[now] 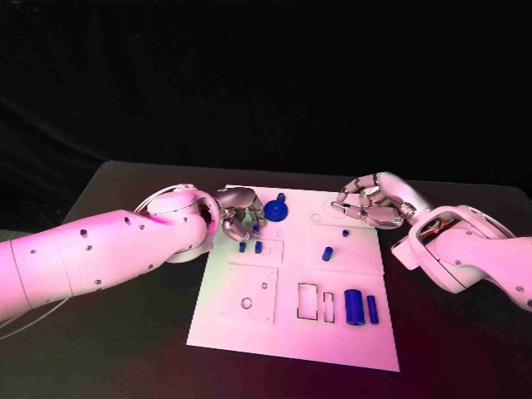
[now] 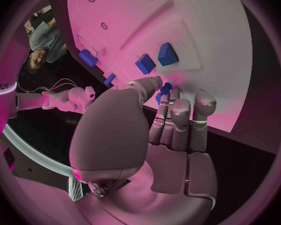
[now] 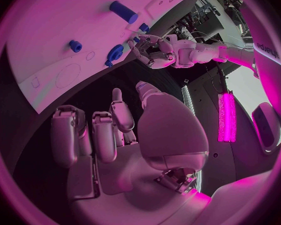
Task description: Assemble the parts on the task board
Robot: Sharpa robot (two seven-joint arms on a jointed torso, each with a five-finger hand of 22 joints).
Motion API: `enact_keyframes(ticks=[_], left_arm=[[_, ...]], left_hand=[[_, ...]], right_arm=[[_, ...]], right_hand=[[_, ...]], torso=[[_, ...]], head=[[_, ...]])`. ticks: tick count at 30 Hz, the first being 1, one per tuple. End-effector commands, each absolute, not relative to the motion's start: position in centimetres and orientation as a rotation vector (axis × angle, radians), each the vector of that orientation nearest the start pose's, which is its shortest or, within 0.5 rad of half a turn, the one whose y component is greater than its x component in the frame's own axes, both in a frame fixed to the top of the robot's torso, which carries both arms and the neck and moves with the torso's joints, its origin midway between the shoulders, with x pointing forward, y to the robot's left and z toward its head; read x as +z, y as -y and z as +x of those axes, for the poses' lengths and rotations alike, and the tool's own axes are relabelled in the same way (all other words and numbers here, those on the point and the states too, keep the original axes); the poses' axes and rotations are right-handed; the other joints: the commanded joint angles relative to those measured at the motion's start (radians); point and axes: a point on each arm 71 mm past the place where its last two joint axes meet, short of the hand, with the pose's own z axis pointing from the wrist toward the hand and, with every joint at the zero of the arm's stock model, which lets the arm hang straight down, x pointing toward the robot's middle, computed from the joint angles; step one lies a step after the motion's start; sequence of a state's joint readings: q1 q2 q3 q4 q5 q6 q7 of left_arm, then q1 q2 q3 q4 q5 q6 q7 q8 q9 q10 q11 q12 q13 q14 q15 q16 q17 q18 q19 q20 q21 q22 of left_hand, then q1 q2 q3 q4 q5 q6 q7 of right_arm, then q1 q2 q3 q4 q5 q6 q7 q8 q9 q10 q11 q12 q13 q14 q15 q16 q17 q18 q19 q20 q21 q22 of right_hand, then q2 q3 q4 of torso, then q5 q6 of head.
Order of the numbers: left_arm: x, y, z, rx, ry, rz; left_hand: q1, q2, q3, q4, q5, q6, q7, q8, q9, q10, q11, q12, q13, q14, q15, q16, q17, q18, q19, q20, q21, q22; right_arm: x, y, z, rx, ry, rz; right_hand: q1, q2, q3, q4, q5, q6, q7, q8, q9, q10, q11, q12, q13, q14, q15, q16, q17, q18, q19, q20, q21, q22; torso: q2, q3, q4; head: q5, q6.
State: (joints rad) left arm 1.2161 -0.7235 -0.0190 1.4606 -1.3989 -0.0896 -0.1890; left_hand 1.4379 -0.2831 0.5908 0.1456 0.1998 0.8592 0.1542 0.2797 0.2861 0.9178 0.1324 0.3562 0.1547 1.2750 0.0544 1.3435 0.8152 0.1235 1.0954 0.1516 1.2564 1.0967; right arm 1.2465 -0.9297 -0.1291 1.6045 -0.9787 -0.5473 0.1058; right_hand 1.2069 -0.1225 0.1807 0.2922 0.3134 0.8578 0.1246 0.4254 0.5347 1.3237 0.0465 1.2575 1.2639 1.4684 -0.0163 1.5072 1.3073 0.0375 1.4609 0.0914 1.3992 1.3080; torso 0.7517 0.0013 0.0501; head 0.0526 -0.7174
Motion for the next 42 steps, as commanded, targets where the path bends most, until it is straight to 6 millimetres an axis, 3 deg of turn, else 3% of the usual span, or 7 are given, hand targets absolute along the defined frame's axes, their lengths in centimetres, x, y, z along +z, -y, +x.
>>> enact_keyframes(ticks=[1, 26, 30, 32, 34, 39, 42], left_arm=[[-18.7, -15.6, 49.7, -0.668, -1.863, 0.18], [-17.7, -15.8, 49.5, -0.812, -1.755, 0.097], [-17.2, -15.9, 49.1, -0.879, -1.725, 0.072], [-16.8, -16.0, 48.9, -0.915, -1.71, 0.045], [-16.6, -16.3, 48.9, -0.944, -1.7, 0.007], [-15.4, -18.0, 49.0, -1.077, -1.627, -0.202], [-14.8, -19.3, 49.3, -1.178, -1.574, -0.35]], left_hand=[[-0.006, -0.003, -0.014, -0.002, -0.001, -0.013, 0.001, -0.011, -0.004, -0.015, 0.001, -0.002, -0.002, -0.007, 0.006, 0.001, -0.005, 0.006, -0.009, 0.004, -0.008, -0.004], [-0.003, 0.006, -0.078, 0.022, 0.002, -0.005, 0.001, -0.032, -0.019, -0.069, 0.01, 0.01, -0.012, -0.034, 0.015, -0.003, -0.06, 0.017, -0.045, 0.014, -0.048, -0.051], [0.005, 0.022, -0.181, 0.052, 0.007, -0.004, -0.001, -0.045, -0.029, -0.102, 0.015, 0.018, -0.02, -0.091, 0.022, -0.039, -0.164, 0.03, -0.096, 0.019, -0.099, -0.108], [0.047, 0.052, -0.324, 0.097, 0.011, -0.012, -0.011, -0.06, -0.039, -0.132, 0.022, 0.029, -0.029, -0.138, 0.029, -0.068, -0.251, 0.039, -0.135, 0.027, -0.147, -0.157], [0.079, 0.062, -0.381, 0.139, 0.01, -0.012, -0.007, -0.067, -0.044, -0.144, 0.025, 0.042, -0.034, -0.146, 0.03, -0.071, -0.274, 0.041, -0.135, 0.028, -0.158, -0.167], [0.108, 0.09, -0.378, 0.143, 0.011, 0.017, 0.021, -0.059, -0.044, -0.134, 0.017, 0.065, -0.035, -0.155, 0.023, -0.075, -0.302, 0.042, -0.136, 0.025, -0.168, -0.177], [0.144, 0.119, -0.314, 0.142, 0.009, 0.047, 0.037, -0.05, -0.046, -0.109, 0.014, 0.083, -0.037, -0.2, 0.015, -0.111, -0.351, 0.061, -0.222, 0.018, -0.241, -0.263]], right_arm=[[-17.5, 22.4, 46.8, 0.934, -1.536, 0.232], [-17.6, 22.4, 46.8, 0.933, -1.537, 0.233], [-17.6, 22.6, 46.9, 0.928, -1.537, 0.239], [-17.7, 22.7, 47.0, 0.923, -1.539, 0.242], [-17.8, 22.9, 47.1, 0.917, -1.544, 0.246], [-18.0, 23.4, 47.4, 0.883, -1.569, 0.242], [-18.2, 23.6, 47.5, 0.86, -1.593, 0.205]], right_hand=[[-0.011, -0.002, -0.001, -0.001, 0.005, -0.003, -0.001, 0.005, 0.002, 0.0, -0.002, -0.001, -0.001, 0.067, -0.007, -0.002, 0.121, 0.008, -0.001, -0.005, -0.003, 0.157], [-0.012, -0.003, 0.0, -0.001, 0.005, -0.004, -0.002, 0.005, 0.004, 0.0, -0.002, -0.004, -0.005, 0.068, -0.007, -0.003, 0.12, 0.008, -0.001, -0.005, -0.005, 0.156], [-0.012, -0.003, 0.0, -0.001, 0.005, -0.005, -0.002, 0.005, 0.004, -0.002, -0.002, -0.006, -0.006, 0.067, -0.008, -0.004, 0.118, 0.009, -0.002, -0.005, -0.008, 0.155], [-0.012, -0.003, 0.0, -0.001, 0.005, -0.005, -0.002, 0.004, 0.004, -0.009, -0.002, -0.015, -0.015, 0.066, -0.008, -0.005, 0.115, 0.01, -0.006, -0.005, -0.014, 0.151], [-0.011, -0.005, 0.001, -0.002, 0.006, -0.009, -0.001, 0.003, 0.005, -0.052, -0.002, -0.073, -0.069, 0.064, -0.007, -0.011, 0.105, 0.013, -0.014, -0.005, -0.028, 0.143], [0.046, -0.004, 0.035, -0.02, -0.002, -0.034, 0.006, -0.009, 0.005, -0.288, 0.003, -0.413, -0.369, 0.021, -0.007, -0.095, -0.03, 0.044, -0.089, -0.007, -0.165, 0.064], [0.165, -0.013, 0.147, -0.042, -0.015, -0.048, 0.03, -0.048, -0.018, -0.341, 0.027, -0.611, -0.515, -0.027, 0.004, -0.197, -0.161, 0.068, -0.16, 0.0, -0.308, -0.02]], torso=[[0.0, -0.0002, 0.0], [0.001, -0.0006, -0.002], [0.0, -0.0002, -0.0002], [-0.001, 0.0, 0.001], [-0.001, -0.0002, 0.002], [-0.003, 0.0009, 0.0003], [-0.003, 0.0012, -0.0012]], head=[[0.0, 0.0], [-0.003, -0.001], [-0.005, -0.001], [-0.006, -0.001], [-0.007, -0.001], [-0.006, 0.001], [-0.005, 0.003]])
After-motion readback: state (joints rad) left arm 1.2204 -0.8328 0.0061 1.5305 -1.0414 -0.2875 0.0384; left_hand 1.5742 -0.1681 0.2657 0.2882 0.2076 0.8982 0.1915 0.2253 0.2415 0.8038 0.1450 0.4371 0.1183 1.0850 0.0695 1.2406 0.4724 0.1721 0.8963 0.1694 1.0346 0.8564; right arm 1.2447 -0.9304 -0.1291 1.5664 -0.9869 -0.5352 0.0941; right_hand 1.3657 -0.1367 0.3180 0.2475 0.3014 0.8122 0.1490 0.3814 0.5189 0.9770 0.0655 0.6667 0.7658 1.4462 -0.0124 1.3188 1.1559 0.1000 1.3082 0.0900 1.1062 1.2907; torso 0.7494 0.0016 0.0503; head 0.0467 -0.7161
